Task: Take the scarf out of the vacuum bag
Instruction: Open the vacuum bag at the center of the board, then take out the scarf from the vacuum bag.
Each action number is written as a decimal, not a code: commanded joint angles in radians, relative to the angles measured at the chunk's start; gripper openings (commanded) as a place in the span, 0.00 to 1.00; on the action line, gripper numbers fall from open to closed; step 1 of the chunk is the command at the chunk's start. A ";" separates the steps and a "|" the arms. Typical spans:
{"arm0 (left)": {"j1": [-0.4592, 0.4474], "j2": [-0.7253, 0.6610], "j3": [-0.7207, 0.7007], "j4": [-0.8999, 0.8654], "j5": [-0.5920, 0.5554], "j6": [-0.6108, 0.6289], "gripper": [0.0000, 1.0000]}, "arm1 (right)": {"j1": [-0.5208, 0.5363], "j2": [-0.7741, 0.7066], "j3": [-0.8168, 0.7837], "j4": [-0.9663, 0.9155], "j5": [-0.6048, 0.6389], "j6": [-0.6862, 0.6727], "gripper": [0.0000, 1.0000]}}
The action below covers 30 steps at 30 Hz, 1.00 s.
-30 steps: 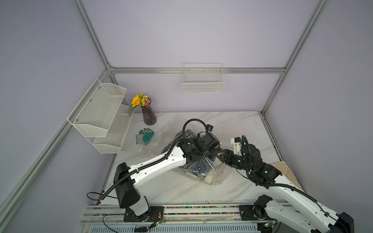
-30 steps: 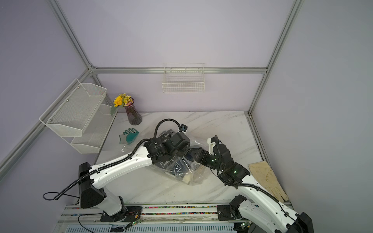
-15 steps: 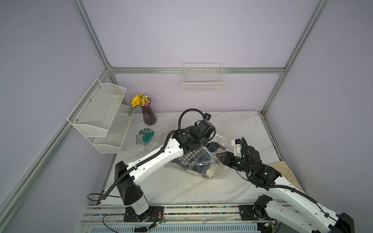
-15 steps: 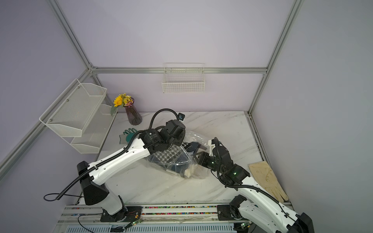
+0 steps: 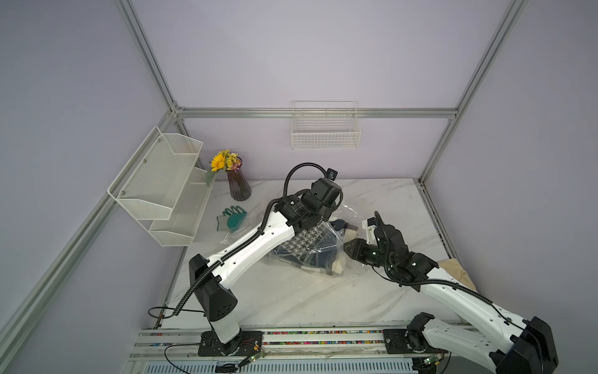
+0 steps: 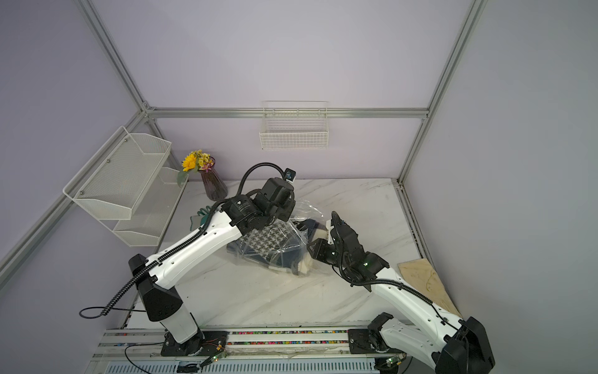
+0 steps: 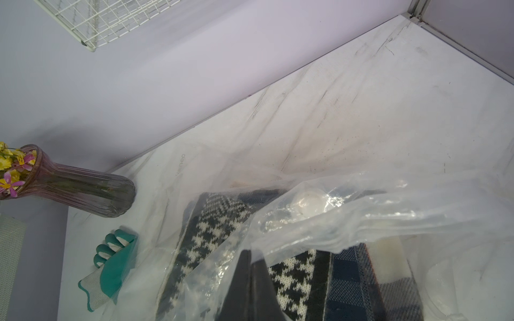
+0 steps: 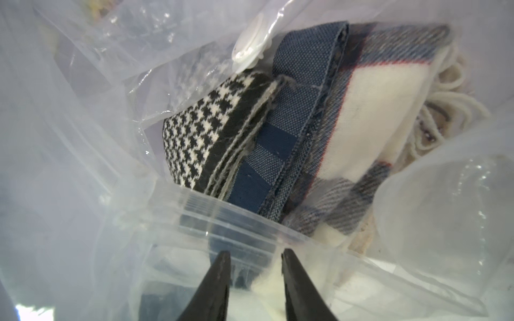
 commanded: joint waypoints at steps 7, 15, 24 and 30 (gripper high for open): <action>-0.013 -0.156 -0.080 0.040 0.058 0.002 0.00 | 0.007 0.094 0.074 -0.009 -0.038 -0.030 0.35; -0.061 -0.216 -0.190 0.039 0.171 0.026 0.00 | 0.006 0.120 0.127 -0.078 -0.034 -0.046 0.36; -0.088 -0.234 -0.232 0.046 0.160 -0.034 0.00 | 0.006 0.207 0.121 0.031 -0.107 -0.012 0.39; -0.089 -0.236 -0.241 0.052 0.154 -0.036 0.00 | 0.006 0.260 0.114 0.134 -0.158 0.061 0.47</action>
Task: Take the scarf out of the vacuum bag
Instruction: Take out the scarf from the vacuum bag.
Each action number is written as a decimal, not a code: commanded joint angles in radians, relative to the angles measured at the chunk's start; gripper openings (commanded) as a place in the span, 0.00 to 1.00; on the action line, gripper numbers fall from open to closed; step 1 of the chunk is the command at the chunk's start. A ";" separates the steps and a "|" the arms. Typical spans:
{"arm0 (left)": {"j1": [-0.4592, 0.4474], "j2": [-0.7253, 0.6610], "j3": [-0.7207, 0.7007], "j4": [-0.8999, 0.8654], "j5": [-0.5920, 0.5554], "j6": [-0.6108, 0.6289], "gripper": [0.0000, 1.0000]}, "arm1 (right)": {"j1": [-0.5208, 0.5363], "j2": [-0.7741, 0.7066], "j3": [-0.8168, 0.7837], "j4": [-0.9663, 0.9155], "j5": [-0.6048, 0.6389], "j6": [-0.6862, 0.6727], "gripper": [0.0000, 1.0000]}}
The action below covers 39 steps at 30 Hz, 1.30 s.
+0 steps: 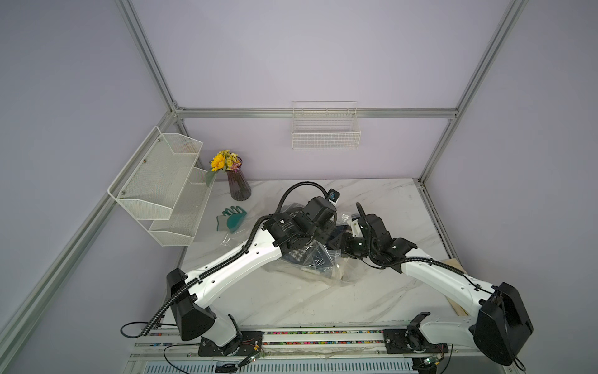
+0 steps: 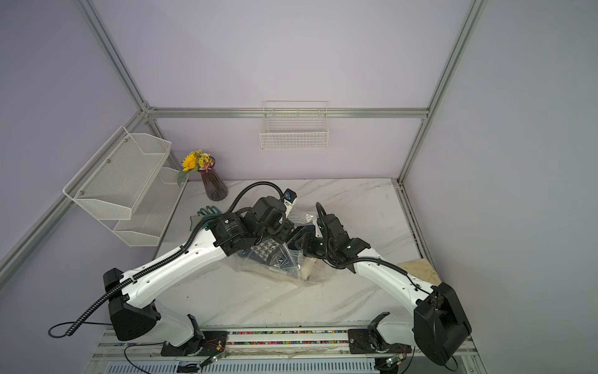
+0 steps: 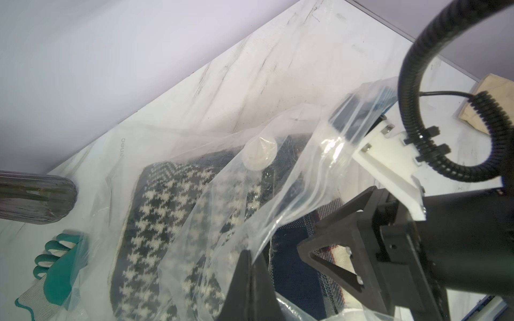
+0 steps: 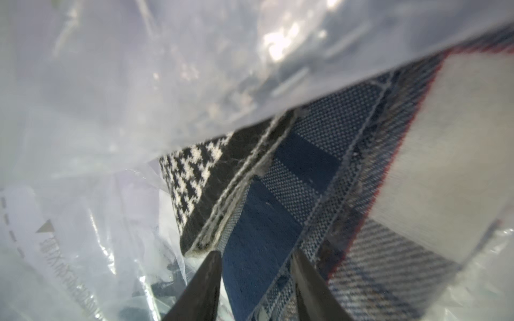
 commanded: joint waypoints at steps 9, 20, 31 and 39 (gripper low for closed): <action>-0.013 -0.060 0.011 0.033 -0.022 -0.015 0.00 | 0.004 0.111 -0.006 0.212 -0.082 0.119 0.51; -0.033 -0.068 -0.019 0.043 -0.030 -0.065 0.00 | 0.011 0.199 0.023 0.254 -0.085 0.139 0.60; -0.039 -0.075 -0.093 0.099 -0.026 -0.085 0.00 | 0.016 0.267 0.086 0.281 -0.072 0.148 0.62; -0.039 -0.103 -0.143 0.117 -0.036 -0.082 0.00 | 0.021 0.328 0.120 0.249 -0.053 0.146 0.61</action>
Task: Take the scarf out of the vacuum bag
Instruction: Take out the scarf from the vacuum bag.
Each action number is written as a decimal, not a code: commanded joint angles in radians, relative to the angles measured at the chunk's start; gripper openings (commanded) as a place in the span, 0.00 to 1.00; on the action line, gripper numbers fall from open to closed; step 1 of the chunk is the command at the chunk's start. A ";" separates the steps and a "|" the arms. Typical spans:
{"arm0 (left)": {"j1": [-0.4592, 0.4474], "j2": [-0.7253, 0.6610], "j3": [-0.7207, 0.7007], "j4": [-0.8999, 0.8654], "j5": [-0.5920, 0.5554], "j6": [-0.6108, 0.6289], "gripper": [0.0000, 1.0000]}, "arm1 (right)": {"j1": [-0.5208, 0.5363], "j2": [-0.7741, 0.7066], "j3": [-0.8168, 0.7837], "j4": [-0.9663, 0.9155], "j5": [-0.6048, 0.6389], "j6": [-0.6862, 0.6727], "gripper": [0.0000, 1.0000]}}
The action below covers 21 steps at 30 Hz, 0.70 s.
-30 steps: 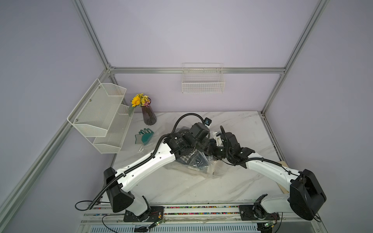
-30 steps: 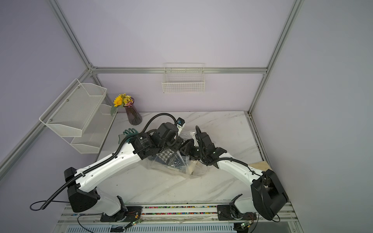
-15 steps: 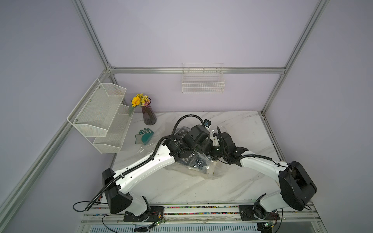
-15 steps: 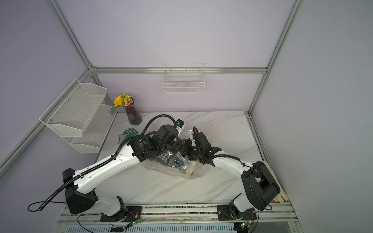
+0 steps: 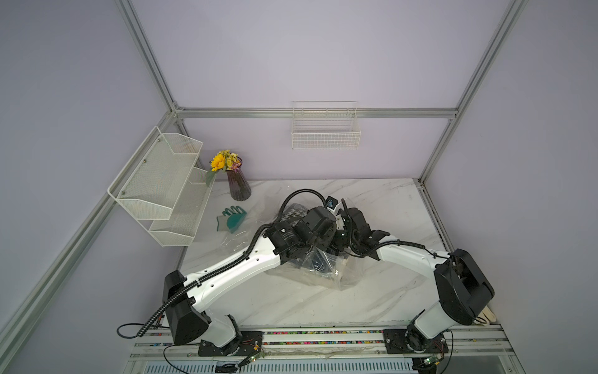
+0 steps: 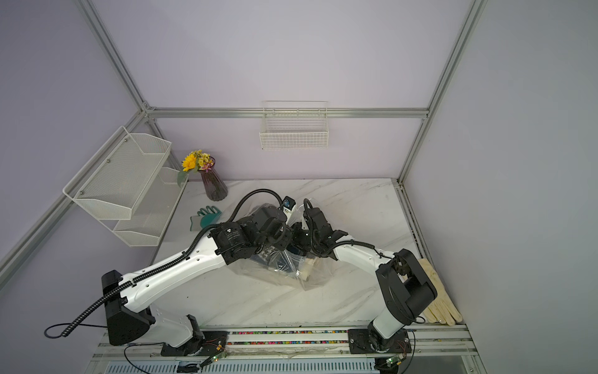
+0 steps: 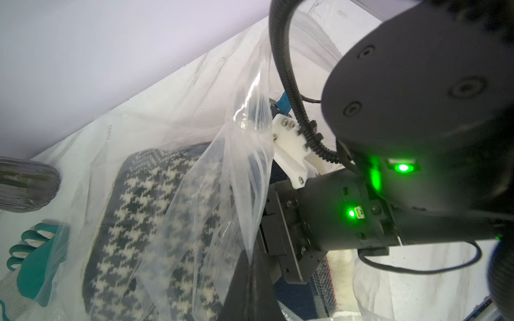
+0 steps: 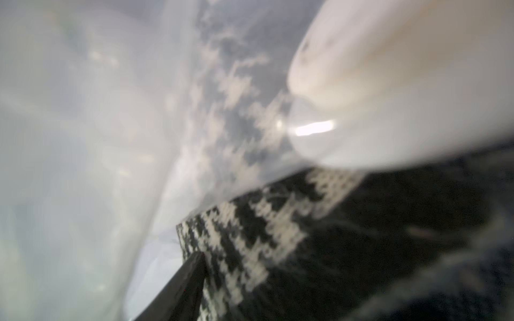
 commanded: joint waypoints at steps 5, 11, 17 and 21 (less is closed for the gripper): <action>-0.006 -0.096 -0.024 0.033 -0.023 -0.018 0.00 | 0.006 0.022 0.016 0.033 0.022 0.018 0.33; -0.006 -0.089 -0.030 0.035 -0.032 -0.012 0.00 | 0.006 -0.028 0.067 -0.021 0.023 -0.023 0.20; -0.004 -0.081 -0.036 0.035 -0.059 -0.021 0.00 | 0.003 -0.091 0.098 -0.051 0.017 -0.040 0.19; 0.001 -0.080 -0.044 0.035 -0.066 -0.021 0.00 | 0.001 -0.115 0.097 -0.064 0.010 -0.054 0.20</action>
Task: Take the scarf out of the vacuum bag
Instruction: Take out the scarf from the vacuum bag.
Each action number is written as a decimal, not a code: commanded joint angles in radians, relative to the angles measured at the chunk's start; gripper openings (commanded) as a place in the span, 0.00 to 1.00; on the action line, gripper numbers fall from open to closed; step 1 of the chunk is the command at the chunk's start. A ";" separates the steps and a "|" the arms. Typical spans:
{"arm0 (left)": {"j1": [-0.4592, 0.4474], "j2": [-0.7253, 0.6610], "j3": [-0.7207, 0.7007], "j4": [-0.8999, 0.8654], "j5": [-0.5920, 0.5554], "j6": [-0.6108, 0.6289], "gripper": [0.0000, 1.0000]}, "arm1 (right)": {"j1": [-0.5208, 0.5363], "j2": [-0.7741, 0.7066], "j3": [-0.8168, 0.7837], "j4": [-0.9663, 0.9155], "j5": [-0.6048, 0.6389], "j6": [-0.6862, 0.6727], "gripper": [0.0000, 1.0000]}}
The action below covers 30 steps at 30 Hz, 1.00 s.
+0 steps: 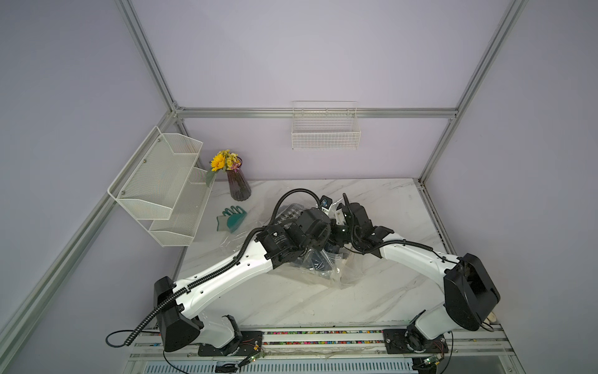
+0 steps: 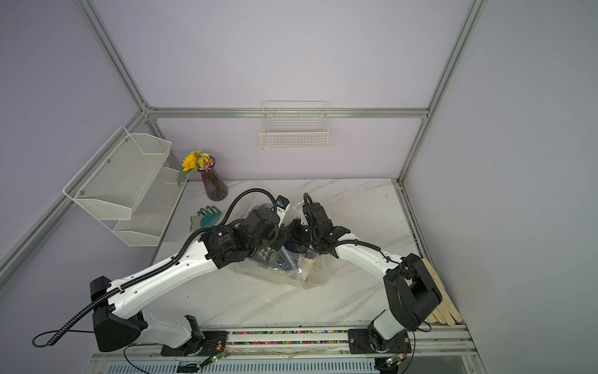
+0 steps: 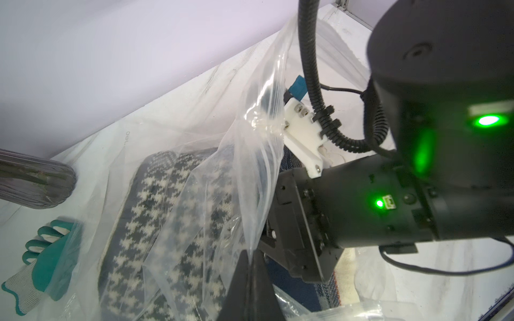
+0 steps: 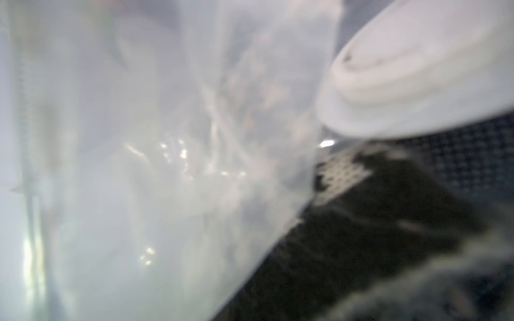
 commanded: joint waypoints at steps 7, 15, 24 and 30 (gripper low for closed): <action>0.007 -0.030 -0.036 0.010 -0.055 -0.034 0.00 | -0.029 -0.103 0.017 -0.015 0.017 -0.039 0.21; 0.014 -0.067 -0.089 0.007 -0.063 -0.034 0.00 | -0.090 -0.145 -0.004 -0.081 -0.008 -0.043 0.20; 0.020 -0.073 -0.108 0.012 -0.033 -0.027 0.00 | -0.125 -0.201 -0.040 -0.148 -0.010 -0.068 0.23; 0.020 -0.069 -0.097 0.008 -0.017 -0.023 0.00 | -0.128 -0.206 -0.053 -0.154 -0.010 -0.074 0.36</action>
